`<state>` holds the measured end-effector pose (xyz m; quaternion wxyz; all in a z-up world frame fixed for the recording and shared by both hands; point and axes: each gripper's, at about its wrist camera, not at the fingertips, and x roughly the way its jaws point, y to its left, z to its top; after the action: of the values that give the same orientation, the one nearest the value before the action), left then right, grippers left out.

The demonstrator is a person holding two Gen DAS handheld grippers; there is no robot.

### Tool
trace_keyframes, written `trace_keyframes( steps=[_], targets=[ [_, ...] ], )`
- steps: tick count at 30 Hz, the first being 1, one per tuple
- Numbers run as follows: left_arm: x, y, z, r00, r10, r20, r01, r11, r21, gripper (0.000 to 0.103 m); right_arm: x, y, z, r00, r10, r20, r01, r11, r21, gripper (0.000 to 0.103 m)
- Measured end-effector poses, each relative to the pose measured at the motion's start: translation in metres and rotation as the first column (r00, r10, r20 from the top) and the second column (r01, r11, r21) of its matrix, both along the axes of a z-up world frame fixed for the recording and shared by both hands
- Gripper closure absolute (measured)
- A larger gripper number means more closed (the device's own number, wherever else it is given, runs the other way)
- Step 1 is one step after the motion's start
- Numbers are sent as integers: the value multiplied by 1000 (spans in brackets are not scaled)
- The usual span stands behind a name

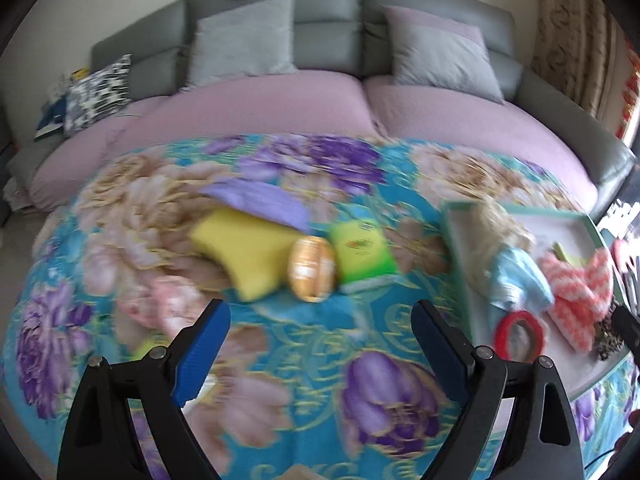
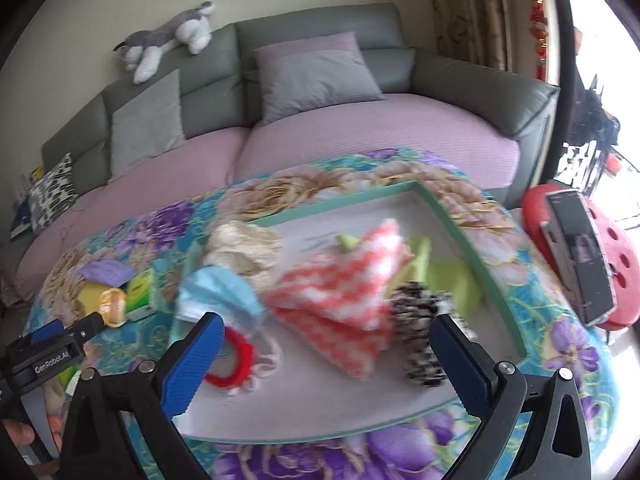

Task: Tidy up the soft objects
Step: 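Withdraw both tools from the tray back toward the remaining items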

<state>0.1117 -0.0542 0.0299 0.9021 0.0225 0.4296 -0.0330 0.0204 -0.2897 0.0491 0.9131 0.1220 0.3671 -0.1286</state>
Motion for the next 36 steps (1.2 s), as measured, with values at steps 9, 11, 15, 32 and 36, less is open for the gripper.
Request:
trace_keyframes(
  steps=[9, 11, 15, 32, 36],
  targets=[
    [-2, 78, 4, 983, 180, 18, -180, 983, -20, 11, 28, 62, -15, 989, 141, -43, -141, 990, 3, 0],
    [-2, 92, 2, 977, 213, 15, -213, 977, -25, 11, 32, 74, -17, 985, 165, -49, -165, 986, 10, 0],
    [-4, 111, -1, 969, 248, 9, -247, 968, -33, 11, 39, 96, -23, 976, 209, -64, -207, 978, 32, 0],
    [-4, 148, -31, 965, 236, -112, -243, 968, -56, 11, 63, 162, -50, 939, 311, -149, -306, 950, 58, 0],
    [-2, 141, -44, 970, 177, -164, -187, 981, -45, 11, 66, 174, -56, 932, 319, -171, -320, 947, 24, 0]
  ],
)
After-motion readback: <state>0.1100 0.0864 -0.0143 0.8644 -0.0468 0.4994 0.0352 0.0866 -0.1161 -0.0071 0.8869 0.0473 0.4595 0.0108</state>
